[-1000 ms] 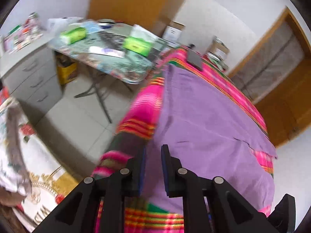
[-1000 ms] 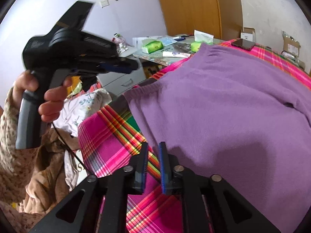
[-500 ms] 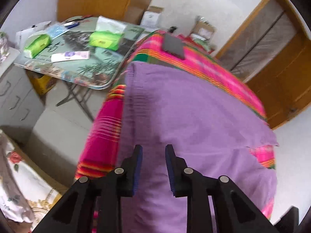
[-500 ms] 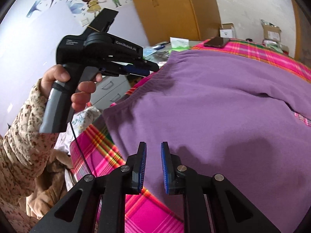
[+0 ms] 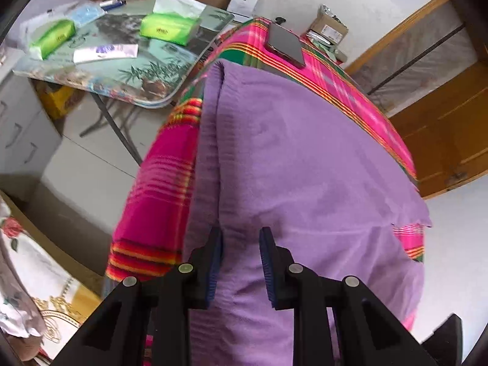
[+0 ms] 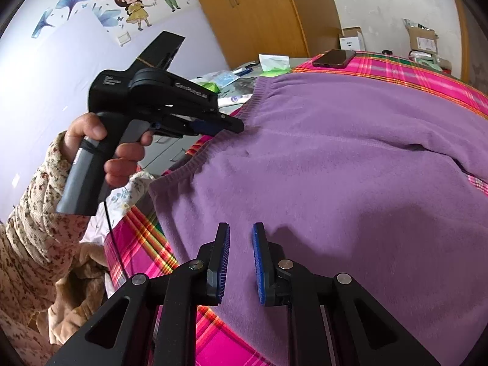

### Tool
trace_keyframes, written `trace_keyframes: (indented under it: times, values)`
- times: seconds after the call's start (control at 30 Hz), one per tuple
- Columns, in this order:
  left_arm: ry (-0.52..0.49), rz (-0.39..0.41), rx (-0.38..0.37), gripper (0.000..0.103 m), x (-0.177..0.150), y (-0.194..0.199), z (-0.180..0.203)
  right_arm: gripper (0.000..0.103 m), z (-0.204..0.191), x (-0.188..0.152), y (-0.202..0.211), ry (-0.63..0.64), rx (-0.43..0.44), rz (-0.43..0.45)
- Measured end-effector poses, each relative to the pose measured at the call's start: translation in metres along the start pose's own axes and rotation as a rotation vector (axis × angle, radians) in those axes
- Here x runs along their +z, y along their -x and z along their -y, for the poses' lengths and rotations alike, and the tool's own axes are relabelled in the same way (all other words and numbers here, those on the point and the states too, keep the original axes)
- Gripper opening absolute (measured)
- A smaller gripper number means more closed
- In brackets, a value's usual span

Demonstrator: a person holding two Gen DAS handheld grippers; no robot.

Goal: Fold clothes

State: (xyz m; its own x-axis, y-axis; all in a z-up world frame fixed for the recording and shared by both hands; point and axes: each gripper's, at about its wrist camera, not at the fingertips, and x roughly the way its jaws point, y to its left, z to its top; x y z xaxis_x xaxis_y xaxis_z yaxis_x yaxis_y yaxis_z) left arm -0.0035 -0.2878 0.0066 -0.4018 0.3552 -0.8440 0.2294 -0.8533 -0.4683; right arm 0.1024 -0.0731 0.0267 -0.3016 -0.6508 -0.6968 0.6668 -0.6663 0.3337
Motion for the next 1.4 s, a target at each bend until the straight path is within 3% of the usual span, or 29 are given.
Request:
trace_keyframes:
  times: [0.07, 0.23, 0.33, 0.43, 0.63, 0.73, 1.03, 1.17, 1.23, 1.4]
  values:
    - [0.019, -0.018, -0.035, 0.025, -0.003, 0.0, -0.004, 0.016, 0.002, 0.002, -0.001, -0.006, 0.0, 0.0]
    - [0.056, -0.036, -0.031, 0.028, 0.005, -0.006, -0.005, 0.016, 0.008, 0.005, -0.008, -0.027, 0.001, -0.012]
    - [0.004, -0.024, 0.002, 0.03, 0.005, -0.007, 0.005, 0.016, 0.008, 0.006, -0.015, -0.04, 0.007, -0.031]
    - [-0.034, -0.001, 0.044, 0.004, 0.004, -0.007, 0.009, 0.016, 0.007, 0.006, -0.014, -0.043, 0.003, -0.025]
    - [0.054, 0.074, 0.038, 0.003, 0.006, 0.01, -0.013, 0.016, 0.007, 0.008, -0.016, -0.046, -0.003, -0.03]
    - [0.048, 0.103, 0.065, 0.003, 0.005, 0.018, -0.014, 0.016, 0.006, 0.009, -0.018, -0.044, -0.007, -0.033]
    - [0.024, 0.115, 0.086, 0.003, 0.005, 0.008, -0.017, 0.016, 0.002, 0.017, -0.02, 0.006, -0.015, -0.034]
    - [0.045, 0.103, 0.052, 0.004, 0.006, 0.01, -0.023, 0.016, 0.019, 0.042, -0.006, 0.035, -0.027, -0.002]
    - [0.049, 0.106, 0.049, 0.004, 0.007, 0.011, -0.026, 0.016, 0.03, 0.061, -0.003, 0.069, -0.073, 0.027]
    - [0.063, 0.126, 0.051, 0.004, 0.008, 0.012, -0.027, 0.022, 0.09, 0.102, -0.001, 0.004, -0.319, 0.049]
